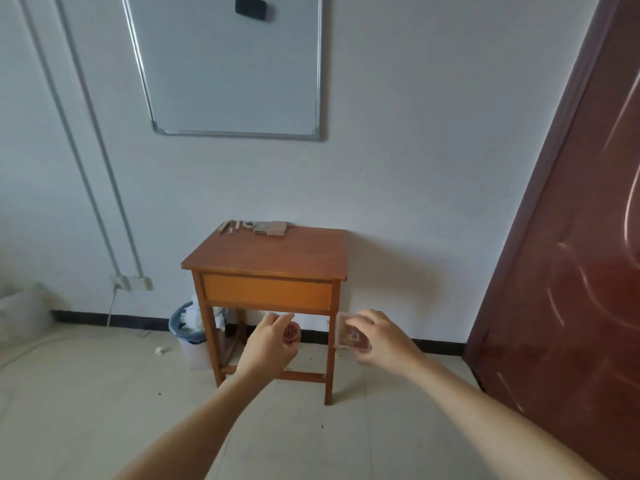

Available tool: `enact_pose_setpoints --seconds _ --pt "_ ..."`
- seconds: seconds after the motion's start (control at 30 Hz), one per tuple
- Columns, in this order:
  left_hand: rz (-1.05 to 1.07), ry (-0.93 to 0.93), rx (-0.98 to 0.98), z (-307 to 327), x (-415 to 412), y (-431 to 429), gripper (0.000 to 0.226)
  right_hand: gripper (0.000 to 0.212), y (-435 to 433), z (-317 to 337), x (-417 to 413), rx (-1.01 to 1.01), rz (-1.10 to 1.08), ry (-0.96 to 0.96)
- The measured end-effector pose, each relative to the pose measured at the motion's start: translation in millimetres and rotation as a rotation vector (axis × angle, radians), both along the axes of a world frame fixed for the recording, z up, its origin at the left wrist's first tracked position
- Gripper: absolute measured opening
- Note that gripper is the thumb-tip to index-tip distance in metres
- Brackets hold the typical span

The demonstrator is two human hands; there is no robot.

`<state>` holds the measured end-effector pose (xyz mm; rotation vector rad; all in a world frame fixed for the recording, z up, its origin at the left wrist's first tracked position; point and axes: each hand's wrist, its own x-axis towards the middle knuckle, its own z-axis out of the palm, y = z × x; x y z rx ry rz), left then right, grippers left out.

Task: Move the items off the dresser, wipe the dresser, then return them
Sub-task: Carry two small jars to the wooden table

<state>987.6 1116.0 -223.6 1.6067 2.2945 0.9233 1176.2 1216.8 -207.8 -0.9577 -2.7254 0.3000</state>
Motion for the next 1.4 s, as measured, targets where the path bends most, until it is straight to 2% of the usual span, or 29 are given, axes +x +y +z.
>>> enact_pose_setpoints --seconds 0.27,0.47,0.6,0.87,1.0,1.17,1.4 --pt "0.152 -0.029 0.045 17 -96 97 0.053 0.050 133 2 -84 -0.013 0.082 0.015" --pt "0.229 -0.072 -0.006 -14 -151 122 0.052 0.046 182 -19 -152 -0.022 0.160 -0.019" --pt "0.249 -0.087 0.026 -19 -205 153 0.049 0.048 212 -21 -205 0.001 0.185 -0.064" --pt "0.169 -0.085 0.083 -5 -328 234 0.035 0.050 279 0 -316 0.014 0.098 -0.050" --pt "0.111 -0.091 0.076 -14 -372 272 0.031 0.050 299 -12 -353 -0.037 0.017 -0.035" --pt "0.003 -0.157 -0.020 -53 -383 314 0.029 0.051 315 -51 -359 -0.138 -0.067 -0.117" --pt "-0.086 -0.182 -0.100 -76 -378 395 0.036 0.050 384 -67 -347 -0.178 -0.176 -0.141"
